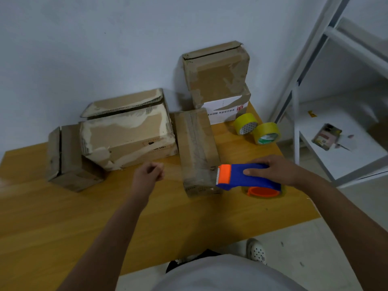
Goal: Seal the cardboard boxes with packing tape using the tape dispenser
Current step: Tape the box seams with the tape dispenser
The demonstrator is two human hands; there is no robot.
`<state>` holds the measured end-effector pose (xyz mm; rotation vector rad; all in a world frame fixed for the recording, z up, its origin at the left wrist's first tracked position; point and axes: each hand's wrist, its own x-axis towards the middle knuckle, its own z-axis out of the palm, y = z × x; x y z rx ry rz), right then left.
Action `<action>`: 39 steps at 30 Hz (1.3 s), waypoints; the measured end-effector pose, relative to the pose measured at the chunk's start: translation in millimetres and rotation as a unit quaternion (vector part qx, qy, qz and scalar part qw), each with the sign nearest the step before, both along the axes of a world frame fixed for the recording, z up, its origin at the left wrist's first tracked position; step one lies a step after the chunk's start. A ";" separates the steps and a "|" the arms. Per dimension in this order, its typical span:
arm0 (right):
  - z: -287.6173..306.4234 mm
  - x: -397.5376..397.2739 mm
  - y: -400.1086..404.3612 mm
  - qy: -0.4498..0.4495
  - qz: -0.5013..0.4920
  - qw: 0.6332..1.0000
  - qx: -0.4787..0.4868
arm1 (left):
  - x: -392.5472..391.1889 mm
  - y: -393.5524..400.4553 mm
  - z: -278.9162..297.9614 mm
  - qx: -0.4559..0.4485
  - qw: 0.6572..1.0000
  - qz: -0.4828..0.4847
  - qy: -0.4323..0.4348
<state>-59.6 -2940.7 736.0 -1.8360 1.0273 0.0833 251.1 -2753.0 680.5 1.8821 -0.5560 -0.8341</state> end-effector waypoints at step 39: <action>-45.3 -17.9 -20.4 0.017 -0.029 0.983 -0.182 | -80.6 -5.1 -56.3 0.084 0.990 0.103 0.040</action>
